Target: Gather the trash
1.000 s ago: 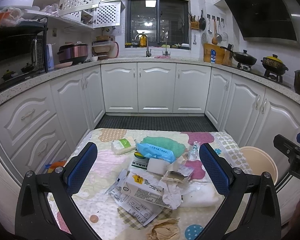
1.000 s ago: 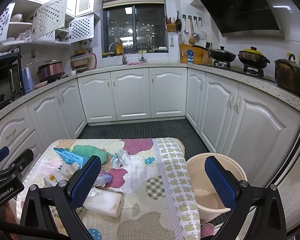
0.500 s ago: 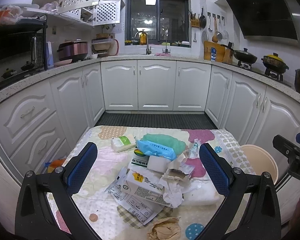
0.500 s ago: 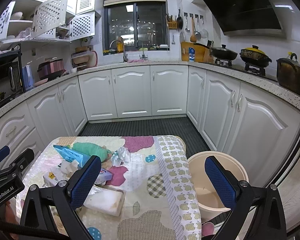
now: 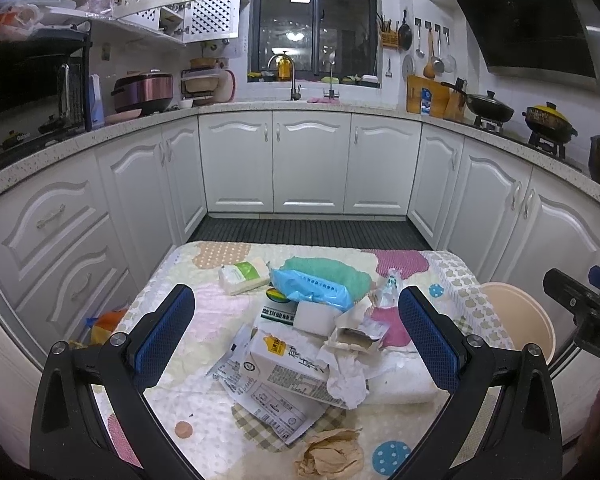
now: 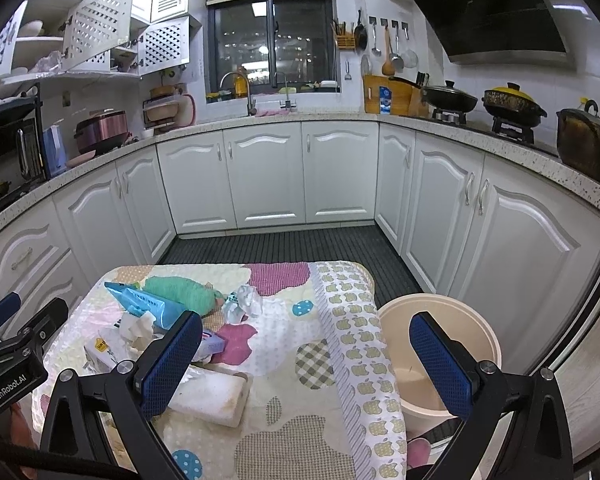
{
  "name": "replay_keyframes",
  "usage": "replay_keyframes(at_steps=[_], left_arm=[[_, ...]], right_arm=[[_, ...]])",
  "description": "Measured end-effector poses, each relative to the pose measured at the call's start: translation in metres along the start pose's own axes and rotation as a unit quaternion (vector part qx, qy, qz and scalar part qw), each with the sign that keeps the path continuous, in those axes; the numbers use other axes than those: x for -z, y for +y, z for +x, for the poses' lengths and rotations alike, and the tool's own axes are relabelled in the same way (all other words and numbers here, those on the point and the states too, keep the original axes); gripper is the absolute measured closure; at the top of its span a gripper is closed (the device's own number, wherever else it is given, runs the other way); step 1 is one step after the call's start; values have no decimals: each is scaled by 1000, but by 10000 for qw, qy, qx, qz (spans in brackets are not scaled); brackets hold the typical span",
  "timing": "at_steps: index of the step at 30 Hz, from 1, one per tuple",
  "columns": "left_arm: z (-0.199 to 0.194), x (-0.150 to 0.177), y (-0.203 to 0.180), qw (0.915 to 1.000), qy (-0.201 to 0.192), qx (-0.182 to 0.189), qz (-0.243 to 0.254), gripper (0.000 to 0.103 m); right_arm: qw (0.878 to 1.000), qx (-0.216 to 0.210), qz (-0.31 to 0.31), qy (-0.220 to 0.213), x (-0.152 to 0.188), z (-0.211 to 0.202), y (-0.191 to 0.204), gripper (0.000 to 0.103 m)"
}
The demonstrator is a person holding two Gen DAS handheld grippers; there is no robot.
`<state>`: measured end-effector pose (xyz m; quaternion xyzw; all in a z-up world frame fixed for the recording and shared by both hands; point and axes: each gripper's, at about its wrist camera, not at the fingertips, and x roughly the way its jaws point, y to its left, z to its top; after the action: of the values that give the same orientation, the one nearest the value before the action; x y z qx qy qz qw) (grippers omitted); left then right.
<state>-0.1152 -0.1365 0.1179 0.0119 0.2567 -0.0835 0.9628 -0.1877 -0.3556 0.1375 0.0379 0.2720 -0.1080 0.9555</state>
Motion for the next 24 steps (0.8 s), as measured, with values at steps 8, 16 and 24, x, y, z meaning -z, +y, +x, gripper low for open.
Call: replay_keyframes(at_steps=[8, 16, 24], left_arm=[[8, 6, 13, 9997, 256, 0, -63, 1], [10, 18, 32, 9983, 568, 103, 56, 1], [14, 41, 55, 9927, 1082, 220, 480, 1]], right_arm=[[9999, -52, 84, 131, 2, 6, -3, 0], [9996, -51, -14, 268, 6, 13, 0, 0], [9949, -533, 45, 850, 18, 40, 4, 0]])
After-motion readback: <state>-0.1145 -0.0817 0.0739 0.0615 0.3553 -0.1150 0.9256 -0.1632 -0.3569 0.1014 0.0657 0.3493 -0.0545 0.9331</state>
